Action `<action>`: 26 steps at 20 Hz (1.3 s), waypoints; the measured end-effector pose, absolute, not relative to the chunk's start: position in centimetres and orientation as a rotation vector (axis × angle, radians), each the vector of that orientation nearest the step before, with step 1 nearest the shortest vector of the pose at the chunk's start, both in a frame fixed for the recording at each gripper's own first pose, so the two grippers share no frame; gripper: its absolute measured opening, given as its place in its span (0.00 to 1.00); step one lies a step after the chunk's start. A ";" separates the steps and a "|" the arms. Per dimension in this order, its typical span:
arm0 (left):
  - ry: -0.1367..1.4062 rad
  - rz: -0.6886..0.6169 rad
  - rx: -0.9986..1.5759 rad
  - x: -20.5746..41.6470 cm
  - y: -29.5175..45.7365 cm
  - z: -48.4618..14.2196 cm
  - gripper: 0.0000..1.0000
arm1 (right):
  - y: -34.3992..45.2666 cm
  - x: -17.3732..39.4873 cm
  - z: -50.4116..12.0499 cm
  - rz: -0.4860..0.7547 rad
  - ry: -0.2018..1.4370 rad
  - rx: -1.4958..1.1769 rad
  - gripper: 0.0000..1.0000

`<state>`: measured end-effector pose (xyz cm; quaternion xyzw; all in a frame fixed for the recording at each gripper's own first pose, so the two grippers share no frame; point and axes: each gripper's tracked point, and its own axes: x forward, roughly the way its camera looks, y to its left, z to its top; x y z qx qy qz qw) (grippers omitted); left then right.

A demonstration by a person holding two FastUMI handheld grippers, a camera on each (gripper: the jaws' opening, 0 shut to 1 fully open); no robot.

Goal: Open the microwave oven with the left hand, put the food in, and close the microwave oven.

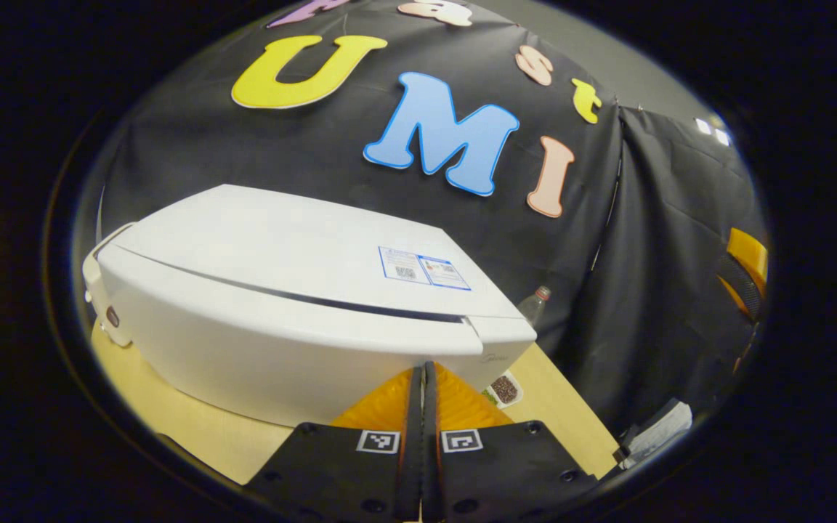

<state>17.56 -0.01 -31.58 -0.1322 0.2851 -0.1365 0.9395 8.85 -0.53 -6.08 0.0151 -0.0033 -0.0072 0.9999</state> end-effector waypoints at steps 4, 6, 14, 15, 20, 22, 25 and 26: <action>0.560 -0.244 -0.240 18.6 0.7 -31.4 0.07 | -0.1 8.8 -5.9 -0.002 -0.009 0.002 0.98; 0.579 -0.262 -0.298 18.7 0.0 -31.7 0.07 | -0.1 8.8 -5.8 -0.003 -0.007 -0.008 0.98; 0.473 -0.252 -0.239 18.2 1.3 -26.5 0.07 | 0.9 8.4 -6.1 0.003 0.008 -0.002 0.98; 0.437 -0.246 -0.215 17.9 2.0 -24.5 0.07 | 1.4 8.4 -6.0 0.010 0.007 0.002 0.98; 0.187 -0.154 -0.065 14.1 6.9 -12.5 0.07 | 4.7 7.7 -3.5 0.056 -0.042 0.021 0.98; 0.140 -0.129 -0.033 12.3 8.2 -9.3 0.05 | 6.3 7.3 -2.7 0.088 -0.044 0.023 0.98; 0.083 -0.060 -0.027 9.4 10.8 -5.2 0.18 | 8.1 6.9 -0.8 0.117 -0.061 0.052 0.98; 0.061 -0.053 -0.034 8.6 11.3 -4.0 0.30 | 8.5 6.8 -0.4 0.118 -0.064 0.052 0.97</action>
